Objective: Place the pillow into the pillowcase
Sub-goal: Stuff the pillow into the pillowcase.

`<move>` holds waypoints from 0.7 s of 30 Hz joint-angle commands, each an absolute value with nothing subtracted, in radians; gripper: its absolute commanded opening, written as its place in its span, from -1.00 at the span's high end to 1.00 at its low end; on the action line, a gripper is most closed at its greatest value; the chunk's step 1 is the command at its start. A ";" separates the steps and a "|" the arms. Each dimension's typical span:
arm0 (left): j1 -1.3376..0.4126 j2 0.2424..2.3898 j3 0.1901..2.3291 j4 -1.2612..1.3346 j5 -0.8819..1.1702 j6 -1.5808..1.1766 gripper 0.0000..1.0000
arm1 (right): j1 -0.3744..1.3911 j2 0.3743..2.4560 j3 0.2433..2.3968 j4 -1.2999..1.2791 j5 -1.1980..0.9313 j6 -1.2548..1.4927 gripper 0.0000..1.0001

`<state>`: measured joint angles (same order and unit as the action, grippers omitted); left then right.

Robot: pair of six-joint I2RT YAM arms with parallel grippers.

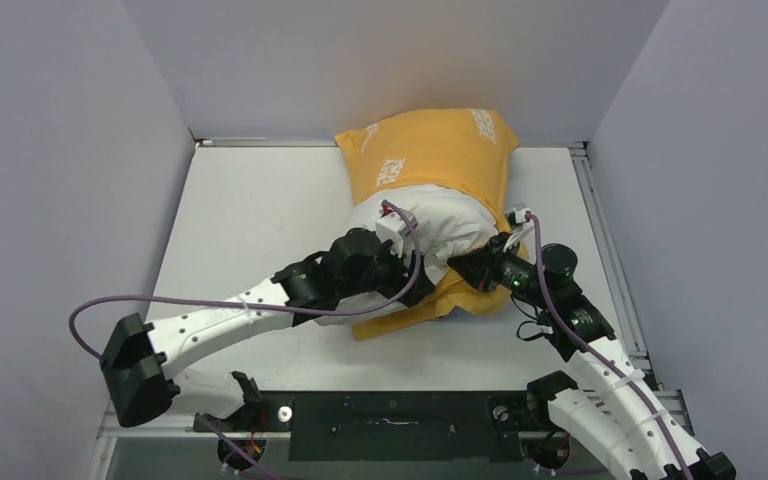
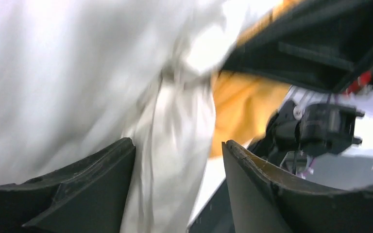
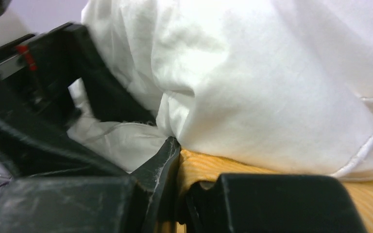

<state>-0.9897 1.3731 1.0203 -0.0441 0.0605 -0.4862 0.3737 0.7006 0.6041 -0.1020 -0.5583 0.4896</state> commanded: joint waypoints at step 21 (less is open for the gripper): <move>-0.759 1.153 0.817 -0.622 -0.127 -0.599 -0.55 | 0.348 0.761 0.640 0.206 -0.568 0.520 0.89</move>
<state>-0.7841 1.1290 0.8501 -0.7303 -0.1577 -0.6701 0.3660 0.7670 0.5884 -0.0093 -0.5648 0.5060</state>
